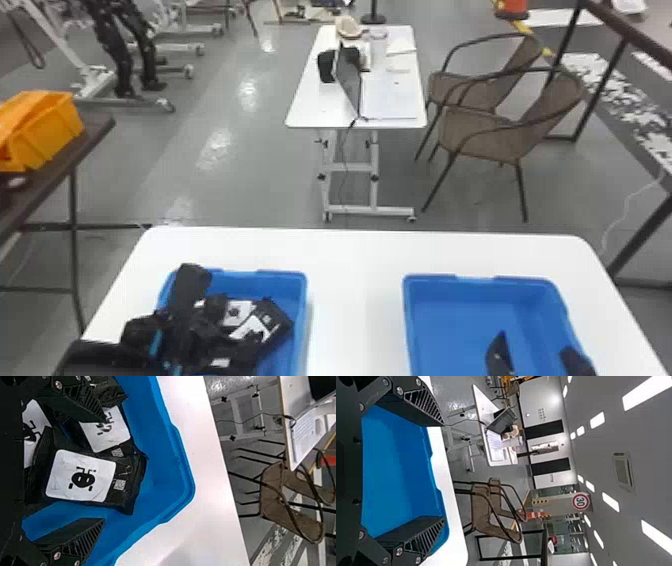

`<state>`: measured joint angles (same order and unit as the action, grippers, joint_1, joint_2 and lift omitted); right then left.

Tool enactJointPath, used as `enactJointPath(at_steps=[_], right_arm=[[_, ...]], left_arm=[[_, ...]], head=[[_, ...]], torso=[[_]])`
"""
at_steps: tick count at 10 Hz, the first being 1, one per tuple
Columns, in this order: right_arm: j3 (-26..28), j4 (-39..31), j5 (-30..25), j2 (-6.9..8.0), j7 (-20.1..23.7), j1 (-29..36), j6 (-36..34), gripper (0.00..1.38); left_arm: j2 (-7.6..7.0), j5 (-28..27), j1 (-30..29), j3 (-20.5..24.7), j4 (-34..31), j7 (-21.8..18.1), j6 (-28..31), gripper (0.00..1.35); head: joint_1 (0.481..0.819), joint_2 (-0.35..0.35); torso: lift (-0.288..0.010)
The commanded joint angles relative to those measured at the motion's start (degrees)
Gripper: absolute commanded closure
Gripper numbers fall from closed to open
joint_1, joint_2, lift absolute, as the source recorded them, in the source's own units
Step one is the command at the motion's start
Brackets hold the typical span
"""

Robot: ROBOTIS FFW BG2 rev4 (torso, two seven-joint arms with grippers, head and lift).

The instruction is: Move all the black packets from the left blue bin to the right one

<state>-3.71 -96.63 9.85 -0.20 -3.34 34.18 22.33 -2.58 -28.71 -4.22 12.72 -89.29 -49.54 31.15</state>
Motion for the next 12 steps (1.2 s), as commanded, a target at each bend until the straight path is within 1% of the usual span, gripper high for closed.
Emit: enactJointPath(at_steps=[1, 2, 3, 5, 7, 9, 10, 11, 12], right_arm=[[-0.1, 0.2, 0.4, -0.06, 0.0, -0.1, 0.0, 0.18], [-0.1, 0.3, 0.5, -0.06, 0.0, -0.3, 0.0, 0.18], [-0.1, 0.4, 0.7, -0.06, 0.0, -0.3, 0.0, 0.18], [-0.2, 0.7, 1.1, -0.06, 0.1, -0.5, 0.0, 0.19], [-0.2, 0.8, 1.6, -0.06, 0.1, -0.5, 0.0, 0.19], [-0.2, 0.9, 1.8, -0.24, 0.1, -0.8, 0.0, 0.19], [-0.2, 1.0, 2.0, -0.32, 0.1, -0.9, 0.0, 0.19], [-0.2, 1.1, 2.3, -0.41, 0.1, -0.8, 0.0, 0.19], [-0.2, 1.1, 2.5, -0.59, 0.1, -0.8, 0.0, 0.19]], left_arm=[[-0.67, -2.3, 1.8, -1.6, 1.9, -2.2, 3.0, 0.14], [-0.94, -3.7, 2.6, -2.7, 2.4, -3.8, 3.5, 0.13], [-1.64, -5.7, 3.4, -4.6, 2.5, -4.6, 4.9, 0.13], [-2.17, -8.3, 4.6, -5.9, 4.2, -6.7, 6.1, 0.14], [-2.78, -13.3, 4.8, -7.2, 4.2, -8.8, 8.1, 0.14], [-2.78, -16.5, 5.2, -7.7, 4.6, -8.9, 8.2, 0.15], [-2.70, -17.3, 5.2, -7.7, 5.5, -8.0, 6.3, 0.17], [-2.26, -17.4, 5.2, -6.9, 6.9, -6.3, 2.0, 0.18], [-1.47, -17.4, 5.4, -6.0, 8.4, -4.6, -0.6, 0.19]], head=[[0.695, 0.069], [0.695, 0.066], [0.695, 0.057], [0.695, 0.046], [0.695, 0.050], [0.695, 0.068], [0.695, 0.075], [0.695, 0.080], [0.695, 0.081]], torso=[[0.000], [0.000], [0.000], [0.000], [0.000], [0.000], [0.000], [0.000], [0.000]])
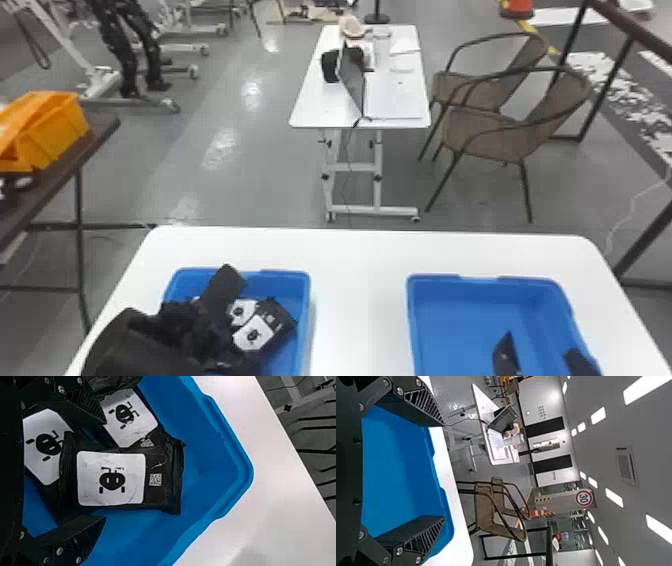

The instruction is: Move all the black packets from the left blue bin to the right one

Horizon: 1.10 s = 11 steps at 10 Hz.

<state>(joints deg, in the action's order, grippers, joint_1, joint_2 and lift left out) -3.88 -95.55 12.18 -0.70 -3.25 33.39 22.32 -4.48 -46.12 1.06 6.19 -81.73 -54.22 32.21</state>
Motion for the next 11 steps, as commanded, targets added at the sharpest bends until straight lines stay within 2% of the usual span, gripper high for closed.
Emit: enactJointPath(at_steps=[1, 2, 3, 5, 6, 7, 8, 10, 11], right_arm=[[-0.1, 0.0, 0.1, -0.18, 0.0, 0.0, 0.0, 0.19], [-0.1, 0.0, 0.2, -0.18, 0.0, 0.0, 0.0, 0.19], [-0.2, 0.1, 0.3, -0.18, 0.0, 0.0, 0.0, 0.19], [-0.2, 0.1, 0.4, -0.18, 0.0, 0.0, 0.0, 0.20], [-0.2, 0.1, 0.4, -0.18, 0.0, 0.0, 0.0, 0.20], [-0.2, 0.0, 0.4, -0.35, 0.0, -0.1, 0.0, 0.20], [-0.3, 0.0, 0.6, -0.44, 0.0, -0.2, 0.0, 0.20], [-0.5, 0.0, 0.9, -0.44, 0.0, -0.1, 0.1, 0.20], [-0.5, -0.1, 1.5, -0.44, 0.8, -0.4, 0.1, 0.20]], left_arm=[[1.06, 0.0, 0.3, 1.5, 2.4, 1.2, -5.2, 0.22], [1.67, 0.2, 1.0, 2.4, 4.1, 1.2, -5.9, 0.38], [1.58, 1.1, 1.3, 2.4, 5.6, 0.8, -6.0, 0.54], [1.32, 2.5, 1.6, 1.8, 6.0, -0.5, -6.2, 0.69], [1.06, 4.2, 1.6, 1.6, 5.1, -1.2, -6.2, 0.69], [0.88, 5.1, 0.3, 1.7, 1.2, -1.8, -5.8, 0.69], [1.14, 5.7, -2.2, 2.2, -5.3, -2.2, -4.9, 0.69], [2.38, 7.3, -6.4, 3.3, -16.3, -2.2, -3.9, 0.69], [2.55, 10.3, -7.5, 3.2, -19.2, -1.7, -3.8, 0.69]], head=[[0.695, 0.079], [0.695, 0.074], [0.695, 0.067], [0.695, 0.054], [0.695, 0.049], [0.695, 0.040], [0.695, 0.035], [0.695, 0.037], [0.695, 0.038]], torso=[[0.000], [0.000], [0.000], [0.000], [0.000], [0.000], [0.000], [0.000], [0.000]])
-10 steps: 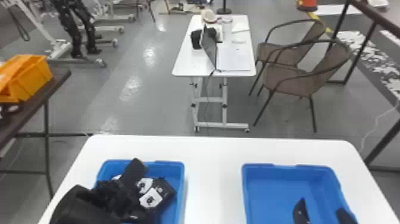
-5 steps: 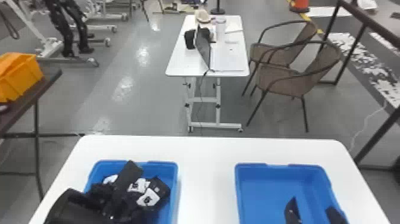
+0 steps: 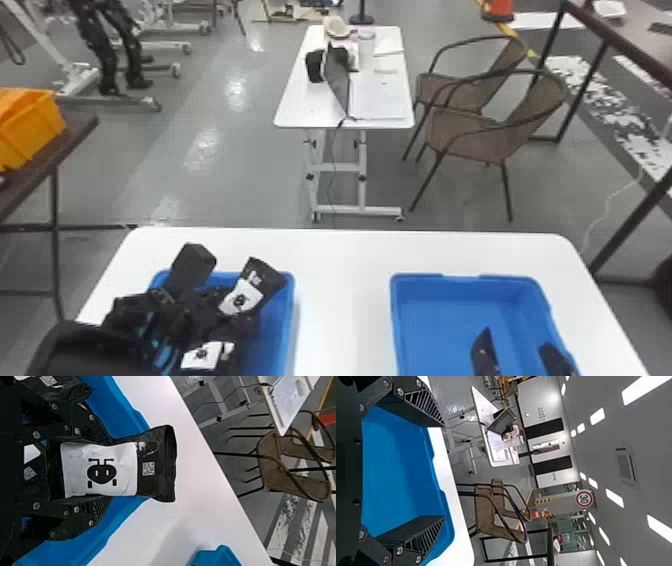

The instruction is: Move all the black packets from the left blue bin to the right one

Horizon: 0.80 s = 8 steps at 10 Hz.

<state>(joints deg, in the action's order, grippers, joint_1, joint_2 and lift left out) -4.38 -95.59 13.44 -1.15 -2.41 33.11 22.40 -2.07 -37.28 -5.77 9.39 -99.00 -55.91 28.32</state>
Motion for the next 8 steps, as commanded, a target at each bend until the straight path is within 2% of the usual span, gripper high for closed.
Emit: enactJointPath(at_steps=[1, 3, 4, 6, 8], right_arm=[[0.0, 0.3, 1.9, -0.17, 2.3, -1.3, 0.0, 0.20], [0.0, 2.1, 5.9, -0.96, 8.7, -4.9, 0.0, 0.19], [0.1, 3.4, 10.1, -1.40, 12.9, -7.1, 0.0, 0.19], [0.0, 3.2, 12.3, -2.54, 17.4, -11.3, -2.0, 0.20], [0.1, 3.5, 12.7, -2.63, 22.0, -15.5, -5.9, 0.19]], left_arm=[[0.32, 5.3, -1.3, -0.2, -3.1, 0.6, -2.4, 0.69], [0.14, 12.7, -0.8, -1.8, -1.2, 5.0, -12.8, 0.68], [-0.21, 17.6, 0.9, -3.1, 2.6, 6.4, -16.8, 0.67], [-2.32, 23.7, 6.4, -9.7, 8.6, 6.6, -19.1, 0.66], [-4.17, 29.5, 11.6, -16.3, 13.4, 6.7, -20.9, 0.66]], head=[[0.695, 0.034], [0.695, 0.008], [0.695, -0.006], [0.695, -0.040], [0.695, -0.092]], torso=[[0.000], [0.000], [0.000], [0.000], [0.000]])
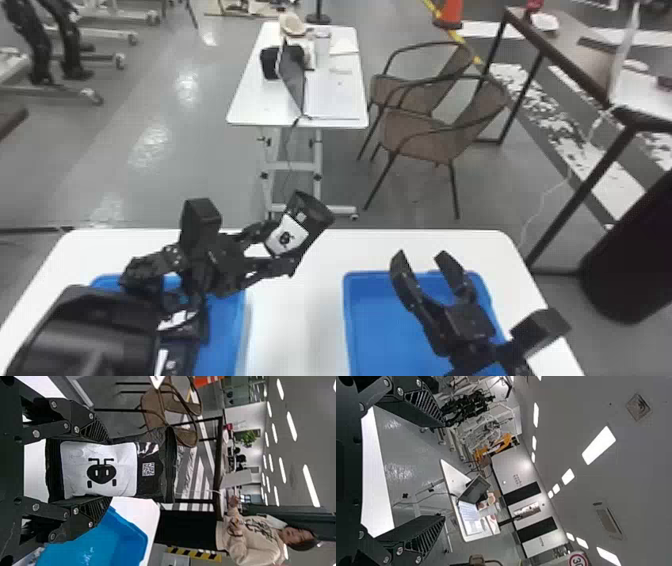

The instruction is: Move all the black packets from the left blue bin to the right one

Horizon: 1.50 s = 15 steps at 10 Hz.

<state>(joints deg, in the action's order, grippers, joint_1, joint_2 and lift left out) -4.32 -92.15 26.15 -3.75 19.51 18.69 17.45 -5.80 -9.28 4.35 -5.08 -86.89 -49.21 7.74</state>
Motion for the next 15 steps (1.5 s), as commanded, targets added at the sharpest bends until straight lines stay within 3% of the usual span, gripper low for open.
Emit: enactJointPath(at_steps=[1, 5, 7, 10, 14, 15], right_arm=[[-0.3, 0.0, 0.0, 0.06, 0.9, -2.4, -2.3, 0.19], [-3.1, 1.5, 0.1, 0.24, 6.3, -8.8, -8.0, 0.19], [-4.1, 1.4, 0.3, 0.41, 7.2, -9.6, -9.0, 0.19], [-4.9, 3.2, 0.4, 1.29, 8.1, -11.7, -10.2, 0.21], [-4.7, 6.7, 0.6, 2.44, 8.0, -13.3, -11.1, 0.84], [-4.6, 6.0, -0.7, 2.44, 6.6, -13.0, -10.8, 1.10]], left_arm=[[-0.88, 3.0, 3.1, -4.2, 2.6, 0.2, -0.3, 0.66], [-0.44, 6.7, 8.4, -10.5, 8.1, 0.3, -0.6, 0.66], [0.88, 6.8, 10.0, -11.4, 11.0, 0.5, -1.7, 0.66], [1.14, 9.4, 10.8, -13.1, 11.7, 0.8, -1.8, 0.66], [1.05, 12.5, 10.9, -15.0, 11.7, 1.1, -1.4, 0.66], [0.79, 12.8, 10.8, -15.0, 11.7, 1.1, -1.4, 0.66]], head=[[0.695, -0.110], [0.695, -0.120], [0.695, -0.120], [0.695, -0.117], [0.695, -0.128], [0.695, -0.129]], torso=[[0.000], [0.000], [0.000], [0.000], [0.000], [0.000]])
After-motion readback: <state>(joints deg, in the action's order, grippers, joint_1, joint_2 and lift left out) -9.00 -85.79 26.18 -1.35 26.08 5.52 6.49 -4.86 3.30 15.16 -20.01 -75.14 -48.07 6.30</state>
